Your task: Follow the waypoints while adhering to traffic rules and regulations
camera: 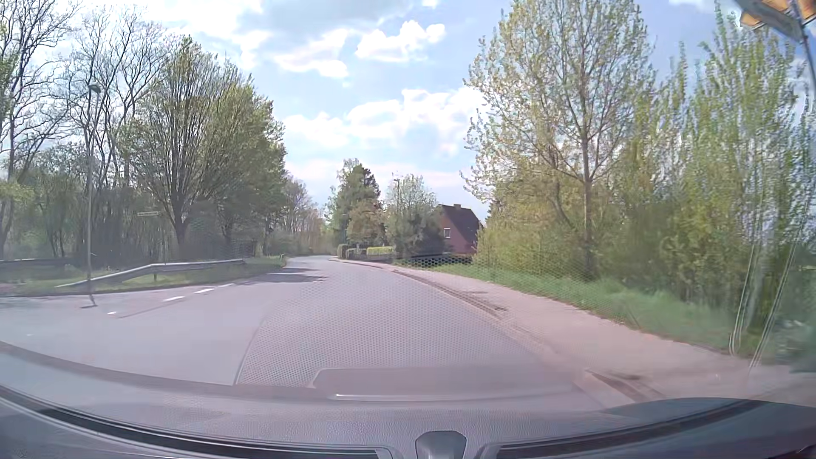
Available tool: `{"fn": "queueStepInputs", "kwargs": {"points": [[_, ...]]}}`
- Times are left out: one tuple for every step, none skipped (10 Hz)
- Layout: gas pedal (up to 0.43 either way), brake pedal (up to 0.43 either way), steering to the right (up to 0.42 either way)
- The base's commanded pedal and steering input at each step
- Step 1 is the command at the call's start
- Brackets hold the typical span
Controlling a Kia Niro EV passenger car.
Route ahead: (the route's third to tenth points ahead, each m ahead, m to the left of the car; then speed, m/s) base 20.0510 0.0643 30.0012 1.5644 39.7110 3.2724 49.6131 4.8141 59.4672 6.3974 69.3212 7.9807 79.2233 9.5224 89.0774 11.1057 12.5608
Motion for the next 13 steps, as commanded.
{"fn": "queueStepInputs", "kwargs": {"points": [[0.13, 0.0, -0.027], [0.13, 0.0, -0.027], [0.13, 0.0, -0.028], [0.13, 0.0, -0.028], [0.13, 0.0, -0.028], [0.118, 0.0, -0.025], [0.118, 0.0, -0.024], [0.11, 0.0, -0.024], [0.11, 0.0, -0.024], [0.098, 0.0, -0.024], [0.098, 0.0, -0.025], [0.098, 0.0, -0.027], [0.087, 0.0, -0.029]]}}
